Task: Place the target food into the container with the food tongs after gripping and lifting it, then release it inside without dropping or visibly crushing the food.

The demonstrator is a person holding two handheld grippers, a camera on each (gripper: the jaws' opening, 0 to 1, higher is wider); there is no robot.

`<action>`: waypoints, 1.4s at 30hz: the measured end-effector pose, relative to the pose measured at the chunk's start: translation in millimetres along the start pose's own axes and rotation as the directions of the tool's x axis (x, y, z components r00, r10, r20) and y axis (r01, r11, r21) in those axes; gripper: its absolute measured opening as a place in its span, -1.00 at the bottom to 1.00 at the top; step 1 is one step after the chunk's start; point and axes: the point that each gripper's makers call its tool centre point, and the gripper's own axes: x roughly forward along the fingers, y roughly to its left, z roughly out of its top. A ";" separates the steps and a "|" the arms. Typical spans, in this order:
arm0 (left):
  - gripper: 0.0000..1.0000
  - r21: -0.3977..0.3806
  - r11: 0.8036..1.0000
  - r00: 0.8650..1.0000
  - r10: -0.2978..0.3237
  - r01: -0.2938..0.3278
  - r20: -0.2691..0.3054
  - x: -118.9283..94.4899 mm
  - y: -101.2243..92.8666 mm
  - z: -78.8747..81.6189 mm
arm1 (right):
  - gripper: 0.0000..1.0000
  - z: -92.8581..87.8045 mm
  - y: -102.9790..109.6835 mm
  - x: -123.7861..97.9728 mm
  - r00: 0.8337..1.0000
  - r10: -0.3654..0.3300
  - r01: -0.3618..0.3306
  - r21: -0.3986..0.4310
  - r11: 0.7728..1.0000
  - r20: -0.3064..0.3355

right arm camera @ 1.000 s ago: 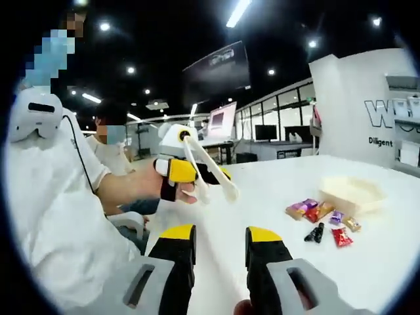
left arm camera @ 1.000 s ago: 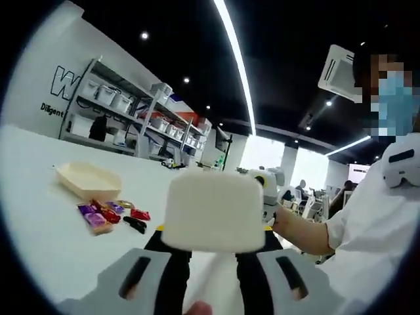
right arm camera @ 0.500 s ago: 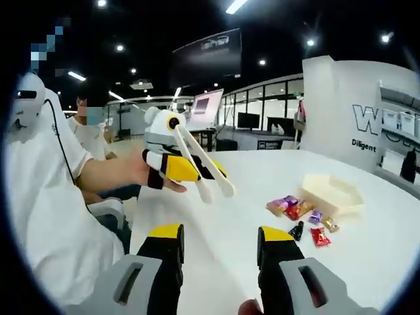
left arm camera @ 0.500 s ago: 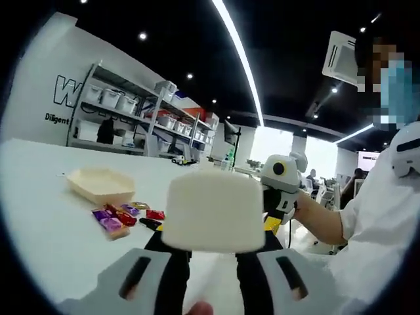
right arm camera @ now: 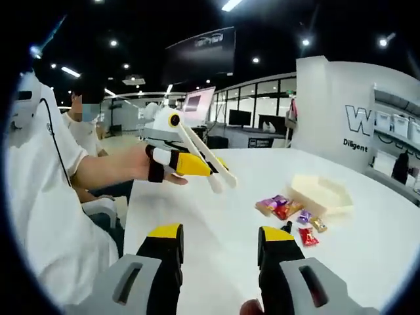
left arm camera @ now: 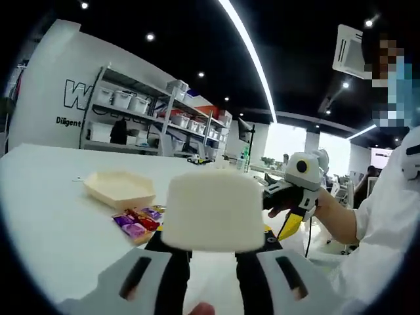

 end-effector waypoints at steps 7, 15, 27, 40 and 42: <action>-0.54 0.008 0.998 0.998 0.059 -0.059 -0.025 4.5 21.0 0.7 | -0.19 -0.1 -5.8 1.8 1.000 -0.005 0.005 -0.004 1.000 -0.004; -0.54 0.017 0.996 0.995 0.089 -0.088 -0.052 14.7 38.9 0.1 | -0.20 -0.3 -12.7 3.8 1.000 -0.006 0.006 0.000 1.000 0.000; -0.54 0.035 0.993 0.989 0.119 -0.116 -0.091 33.8 60.0 -2.2 | -0.22 -1.2 -24.2 7.2 1.000 -0.011 0.011 0.002 1.000 -0.004; -0.54 0.014 0.994 0.985 0.106 -0.105 -0.134 46.3 70.6 -17.8 | -0.22 -6.4 -33.7 13.7 1.000 -0.011 0.011 0.004 1.000 -0.018; -0.54 0.012 0.994 0.985 0.106 -0.105 -0.135 46.7 71.3 -18.4 | -0.22 -7.3 -34.2 14.2 1.000 -0.012 0.012 0.005 1.000 -0.021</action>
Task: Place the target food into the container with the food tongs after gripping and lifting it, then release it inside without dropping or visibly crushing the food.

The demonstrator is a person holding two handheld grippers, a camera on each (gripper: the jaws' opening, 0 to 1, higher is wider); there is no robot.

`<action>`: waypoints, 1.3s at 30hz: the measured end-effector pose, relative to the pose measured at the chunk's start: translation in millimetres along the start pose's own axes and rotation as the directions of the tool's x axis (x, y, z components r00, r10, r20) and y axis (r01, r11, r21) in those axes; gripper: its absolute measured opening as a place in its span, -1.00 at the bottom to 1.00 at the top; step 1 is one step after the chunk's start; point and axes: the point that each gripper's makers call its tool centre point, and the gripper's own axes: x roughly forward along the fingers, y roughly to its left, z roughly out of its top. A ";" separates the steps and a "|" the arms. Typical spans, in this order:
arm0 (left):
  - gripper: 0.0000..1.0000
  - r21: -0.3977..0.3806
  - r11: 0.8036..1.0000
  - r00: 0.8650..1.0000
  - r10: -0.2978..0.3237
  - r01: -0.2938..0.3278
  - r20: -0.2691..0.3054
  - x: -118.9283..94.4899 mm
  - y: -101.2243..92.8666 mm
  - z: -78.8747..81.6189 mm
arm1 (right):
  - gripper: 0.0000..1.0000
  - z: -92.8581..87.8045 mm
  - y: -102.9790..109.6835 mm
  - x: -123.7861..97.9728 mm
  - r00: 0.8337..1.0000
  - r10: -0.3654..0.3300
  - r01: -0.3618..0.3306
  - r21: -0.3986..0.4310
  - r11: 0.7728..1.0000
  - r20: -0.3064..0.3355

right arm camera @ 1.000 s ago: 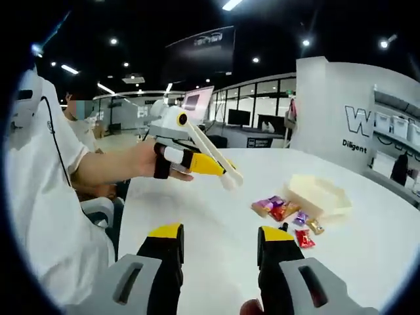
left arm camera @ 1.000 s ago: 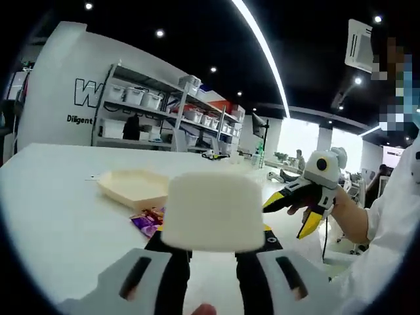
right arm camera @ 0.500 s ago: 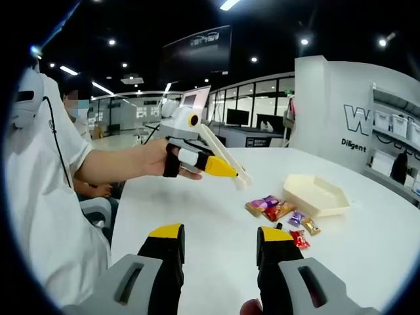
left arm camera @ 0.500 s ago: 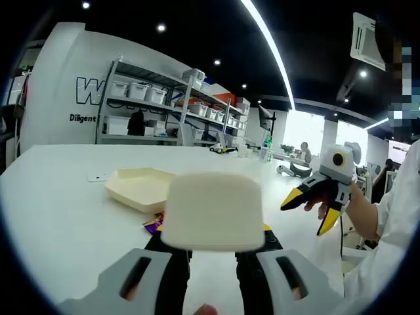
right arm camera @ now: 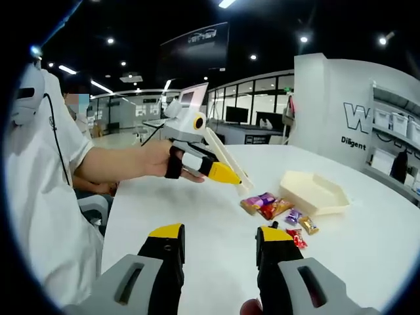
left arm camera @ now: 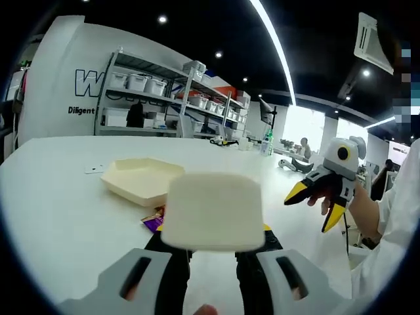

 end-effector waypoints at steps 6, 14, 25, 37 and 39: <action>-0.54 0.000 1.000 1.000 0.007 -0.007 -0.017 2.5 6.3 -4.6 | -0.22 -1.3 -2.3 2.5 1.000 0.005 -0.005 0.006 1.000 0.000; -0.54 0.021 0.999 0.999 0.031 -0.030 -0.041 3.2 15.0 -8.9 | -0.23 -0.9 -4.2 4.7 1.000 0.008 -0.008 0.009 1.000 0.002; -0.54 0.079 0.995 0.995 0.069 -0.063 -0.075 2.1 22.6 -15.8 | -0.24 -2.6 -6.7 5.6 1.000 0.010 -0.010 0.012 1.000 -0.002; -0.54 0.166 0.980 0.986 0.130 -0.111 -0.108 -1.2 35.4 -21.7 | -0.24 -5.4 -8.3 5.5 1.000 0.008 -0.008 0.018 1.000 -0.005; -0.54 0.176 0.977 0.984 0.139 -0.118 -0.111 -1.1 37.6 -22.7 | -0.24 -5.6 -8.9 5.6 1.000 0.008 -0.008 0.019 1.000 -0.007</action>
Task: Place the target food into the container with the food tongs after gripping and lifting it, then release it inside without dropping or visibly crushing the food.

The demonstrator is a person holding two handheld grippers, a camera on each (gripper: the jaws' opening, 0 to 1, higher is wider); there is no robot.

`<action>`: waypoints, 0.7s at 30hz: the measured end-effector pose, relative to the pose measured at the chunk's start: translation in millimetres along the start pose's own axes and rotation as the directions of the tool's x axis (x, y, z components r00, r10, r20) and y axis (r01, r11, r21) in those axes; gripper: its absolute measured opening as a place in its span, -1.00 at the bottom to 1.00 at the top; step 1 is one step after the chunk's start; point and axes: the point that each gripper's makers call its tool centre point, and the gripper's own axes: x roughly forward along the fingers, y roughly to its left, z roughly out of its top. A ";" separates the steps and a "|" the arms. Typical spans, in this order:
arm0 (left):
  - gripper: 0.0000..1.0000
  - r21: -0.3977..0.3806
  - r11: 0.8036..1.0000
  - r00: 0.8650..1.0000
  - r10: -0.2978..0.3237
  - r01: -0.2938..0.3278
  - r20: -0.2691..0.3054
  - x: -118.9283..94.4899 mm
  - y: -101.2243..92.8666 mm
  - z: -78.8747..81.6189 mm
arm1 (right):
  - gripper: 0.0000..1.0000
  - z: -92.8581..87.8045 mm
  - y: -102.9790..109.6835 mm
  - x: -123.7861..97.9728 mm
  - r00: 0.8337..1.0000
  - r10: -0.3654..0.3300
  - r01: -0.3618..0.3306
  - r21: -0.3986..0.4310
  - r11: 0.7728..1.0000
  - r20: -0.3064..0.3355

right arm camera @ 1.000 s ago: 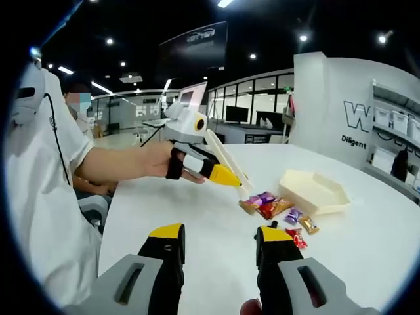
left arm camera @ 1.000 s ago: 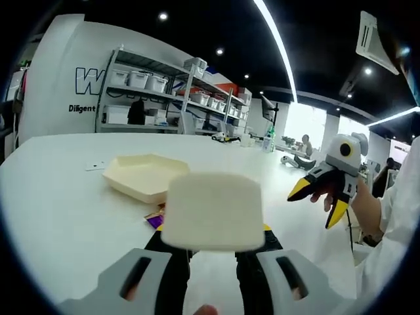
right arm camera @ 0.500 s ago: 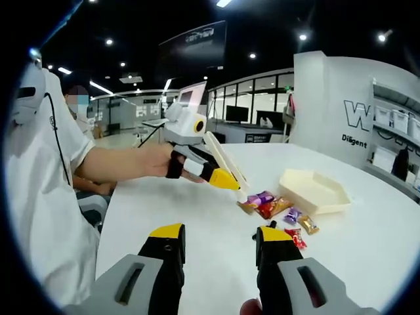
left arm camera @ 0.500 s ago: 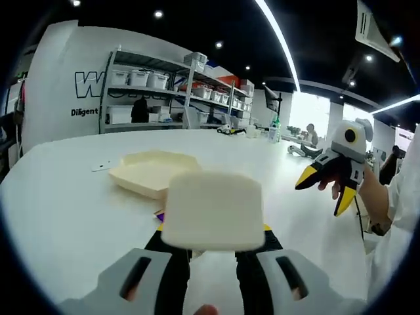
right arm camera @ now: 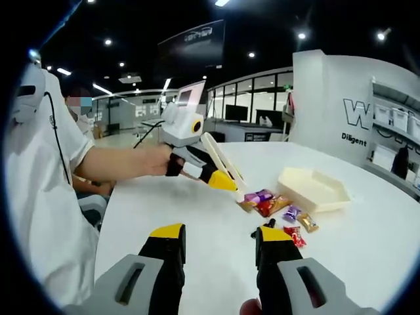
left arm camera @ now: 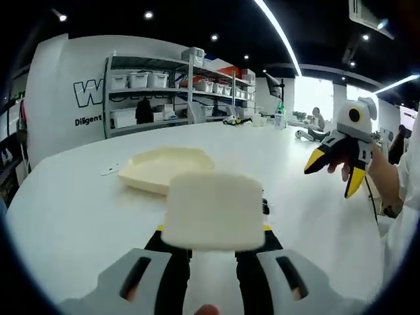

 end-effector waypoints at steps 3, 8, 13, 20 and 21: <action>-0.54 0.006 1.000 1.000 0.007 -0.007 -0.006 0.7 2.3 -2.4 | -0.24 0.2 0.0 0.2 1.000 0.001 -0.001 0.000 1.000 -0.001; -0.54 0.019 1.000 1.000 0.017 -0.017 -0.017 0.9 5.3 -5.8 | -0.24 0.2 -0.4 0.9 1.000 0.003 -0.003 0.000 1.000 -0.003; -0.54 0.030 0.999 0.999 0.027 -0.026 -0.023 0.9 8.1 -7.1 | -0.24 0.0 -1.1 2.1 1.000 0.004 -0.004 0.001 1.000 -0.004; -0.54 0.049 0.998 0.998 0.047 -0.045 -0.030 1.0 13.2 -8.5 | -0.25 -0.1 -0.7 2.9 1.000 0.004 -0.004 0.001 1.000 -0.007; -0.54 0.049 0.998 0.998 0.049 -0.048 -0.030 1.1 14.4 -8.6 | -0.25 -0.1 -0.7 3.0 1.000 0.004 -0.004 0.000 1.000 -0.007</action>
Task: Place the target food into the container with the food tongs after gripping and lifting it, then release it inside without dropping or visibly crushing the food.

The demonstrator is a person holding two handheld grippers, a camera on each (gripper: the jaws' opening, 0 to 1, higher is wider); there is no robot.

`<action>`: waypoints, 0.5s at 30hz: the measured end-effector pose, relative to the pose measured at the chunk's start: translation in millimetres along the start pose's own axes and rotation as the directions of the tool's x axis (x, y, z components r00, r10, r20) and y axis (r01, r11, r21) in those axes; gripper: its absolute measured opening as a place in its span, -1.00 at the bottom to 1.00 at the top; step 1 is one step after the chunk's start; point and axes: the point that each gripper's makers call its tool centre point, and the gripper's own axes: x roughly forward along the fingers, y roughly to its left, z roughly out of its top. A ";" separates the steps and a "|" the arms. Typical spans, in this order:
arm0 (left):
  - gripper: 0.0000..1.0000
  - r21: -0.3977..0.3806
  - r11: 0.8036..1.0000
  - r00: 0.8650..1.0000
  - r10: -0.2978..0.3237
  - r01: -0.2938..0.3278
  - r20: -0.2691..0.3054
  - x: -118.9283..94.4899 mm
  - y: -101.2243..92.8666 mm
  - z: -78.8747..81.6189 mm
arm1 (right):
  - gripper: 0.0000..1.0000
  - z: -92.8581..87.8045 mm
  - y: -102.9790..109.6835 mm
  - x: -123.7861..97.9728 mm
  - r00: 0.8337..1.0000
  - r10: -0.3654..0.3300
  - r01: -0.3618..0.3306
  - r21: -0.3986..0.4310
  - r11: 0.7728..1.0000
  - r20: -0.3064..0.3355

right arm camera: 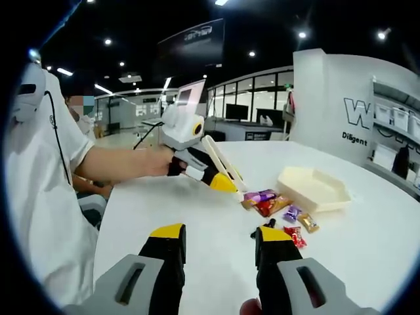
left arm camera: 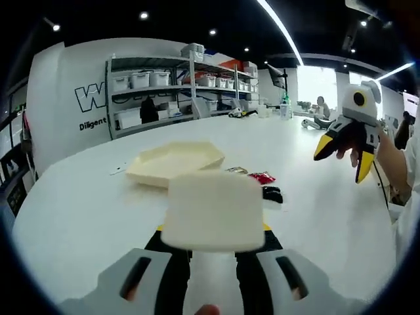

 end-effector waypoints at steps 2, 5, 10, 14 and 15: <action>-0.54 0.000 1.000 1.000 0.006 -0.006 -0.001 0.2 2.3 -0.3 | -0.25 0.1 -0.2 -0.1 1.000 -0.001 0.001 -0.001 1.000 -0.001; -0.54 0.000 1.000 1.000 0.019 -0.019 -0.004 0.6 6.6 -1.4 | -0.25 0.2 -0.2 -0.2 1.000 -0.001 0.001 0.000 1.000 0.000; -0.53 -0.015 0.999 0.999 0.040 -0.040 -0.007 0.1 12.8 -2.8 | -0.25 -0.5 -0.5 -0.6 1.000 -0.002 0.002 0.002 1.000 -0.001; -0.53 -0.010 0.998 0.998 0.057 -0.057 -0.008 -0.2 17.0 -2.6 | -0.25 -0.4 -0.9 -1.3 1.000 -0.004 0.004 0.002 1.000 0.001; -0.53 -0.010 0.998 0.998 0.060 -0.060 -0.008 -0.4 17.8 -2.7 | -0.25 -0.4 -1.0 -1.4 1.000 -0.004 0.004 0.002 1.000 0.001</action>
